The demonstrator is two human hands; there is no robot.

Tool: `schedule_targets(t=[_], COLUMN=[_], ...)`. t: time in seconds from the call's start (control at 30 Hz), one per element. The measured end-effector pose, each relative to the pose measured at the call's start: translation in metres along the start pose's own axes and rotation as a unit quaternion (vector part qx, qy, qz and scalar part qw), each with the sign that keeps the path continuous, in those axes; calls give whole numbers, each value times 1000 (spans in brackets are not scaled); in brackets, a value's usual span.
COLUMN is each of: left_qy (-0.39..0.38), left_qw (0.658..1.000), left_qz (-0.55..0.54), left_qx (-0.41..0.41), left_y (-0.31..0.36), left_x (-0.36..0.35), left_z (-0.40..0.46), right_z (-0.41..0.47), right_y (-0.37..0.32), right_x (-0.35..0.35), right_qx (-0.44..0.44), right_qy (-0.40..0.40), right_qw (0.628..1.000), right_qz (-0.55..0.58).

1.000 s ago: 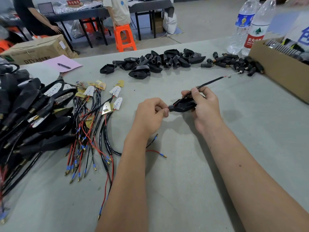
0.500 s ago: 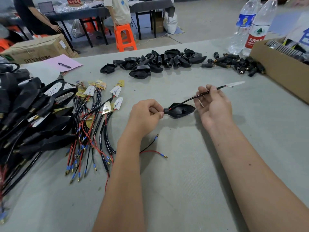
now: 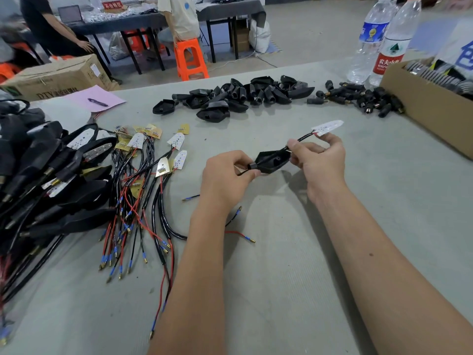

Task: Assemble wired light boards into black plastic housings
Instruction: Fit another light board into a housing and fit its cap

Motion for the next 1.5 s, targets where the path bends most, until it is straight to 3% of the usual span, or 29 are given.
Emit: schedule_targets(t=[0.17,0.33,0.5,0.7,1.0,1.17,1.27,1.4,1.47,1.5], left_qy=[31,50,50,52,29,9,18,165,157,96], left_qw=[999,998,999,998,992,986,991,983,968,943], left_qz=[-20,-12,-3,-6,-119,-164,-130,-73,-156,-248], left_qx=[-27,-23,-22,-23,33,33,30,30,117,199], left_y=[3,-2,3,17,26,26,24,35,26,19], left_x=[7,18,16,1,-36,-36,-33,-13,-17,-31], left_z=[1,3,1,2,-4,-1,-1,-8,-7,-7], right_z=[-4,5,5,-1,14,16,14,15,17,18], right_y=[-2,2,3,-6,-14,-6,-7,-5,-5,-5], right_x=[-12,0,3,0,17,14,9,20,26,29], right_qx=[41,-24,-29,34,109,20,4,-19,-34,-37], right_qy=[-75,-2,-9,-23,-6,-76,-111,-27,10,20], right_qw=[993,1000,999,996,969,990,990,998,999,999], right_qz=[-85,16,15,-82,-222,-116,-87,-50,-13,-1])
Point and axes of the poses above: each hand's wrist, its own z-axis towards the middle knuckle, its own x-axis out of the back of the hand, y = z × x, the point moved 7 cm from there along z, towards the middle knuckle, and after that the axes turned 1 degree about y, right-handed, at the moved point
